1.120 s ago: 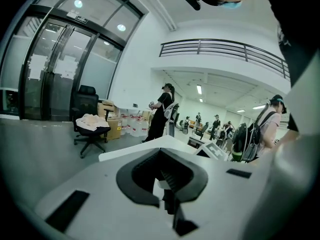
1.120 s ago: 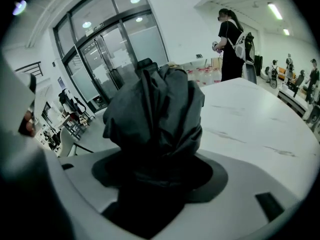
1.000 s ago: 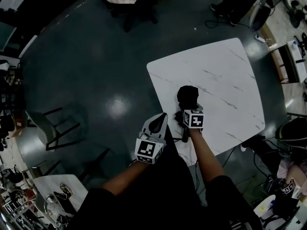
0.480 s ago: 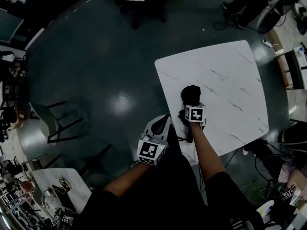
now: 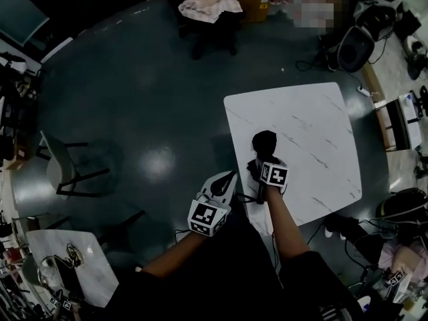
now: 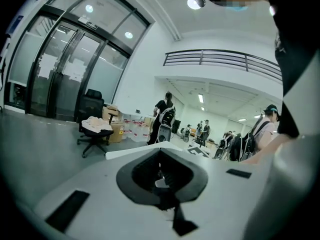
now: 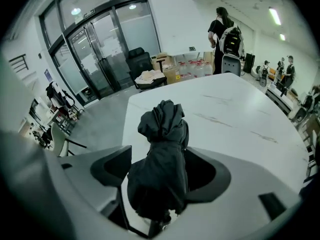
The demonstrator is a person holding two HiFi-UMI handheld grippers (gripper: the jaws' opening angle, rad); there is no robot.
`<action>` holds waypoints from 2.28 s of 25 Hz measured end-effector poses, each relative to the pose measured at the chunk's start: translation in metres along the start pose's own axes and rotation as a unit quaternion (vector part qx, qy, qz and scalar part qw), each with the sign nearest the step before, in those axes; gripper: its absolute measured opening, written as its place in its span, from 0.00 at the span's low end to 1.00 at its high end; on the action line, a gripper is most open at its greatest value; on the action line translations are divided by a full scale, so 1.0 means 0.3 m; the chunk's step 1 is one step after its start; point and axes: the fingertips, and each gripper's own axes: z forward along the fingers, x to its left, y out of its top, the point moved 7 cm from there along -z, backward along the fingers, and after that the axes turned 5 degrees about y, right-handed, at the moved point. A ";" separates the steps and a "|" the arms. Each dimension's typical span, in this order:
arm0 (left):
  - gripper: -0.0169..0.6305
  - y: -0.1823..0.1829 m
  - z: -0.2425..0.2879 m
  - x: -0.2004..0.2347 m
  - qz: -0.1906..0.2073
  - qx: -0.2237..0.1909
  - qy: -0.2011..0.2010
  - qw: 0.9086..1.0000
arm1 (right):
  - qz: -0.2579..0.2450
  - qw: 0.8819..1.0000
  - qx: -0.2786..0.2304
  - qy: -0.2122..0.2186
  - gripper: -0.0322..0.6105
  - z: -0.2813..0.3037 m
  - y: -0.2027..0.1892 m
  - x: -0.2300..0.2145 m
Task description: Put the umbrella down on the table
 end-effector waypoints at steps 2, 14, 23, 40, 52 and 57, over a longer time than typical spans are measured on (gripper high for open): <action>0.05 0.030 -0.042 -0.005 0.001 -0.014 0.000 1.000 | 0.000 1.000 -0.016 0.009 0.59 -0.078 0.003 0.030; 0.05 -0.032 -0.349 -0.123 -0.013 -0.041 -0.013 0.999 | -0.086 0.985 -0.111 0.103 0.54 -0.512 -0.220 0.364; 0.05 -0.022 -0.562 -0.242 0.012 -0.093 -0.014 0.996 | -0.124 0.954 -0.235 0.135 0.18 -0.813 -0.364 0.595; 0.05 -0.110 -0.722 -0.357 0.015 -0.093 0.022 0.995 | -0.172 0.929 -0.284 0.163 0.08 -1.006 -0.484 0.616; 0.05 -0.064 -0.594 -0.709 0.034 -0.113 0.062 0.991 | -0.178 0.910 -0.330 0.179 0.08 -1.244 -0.452 0.305; 0.05 -0.084 -0.529 -0.881 0.020 -0.106 0.064 0.992 | -0.200 0.900 -0.343 0.178 0.08 -1.346 -0.489 0.183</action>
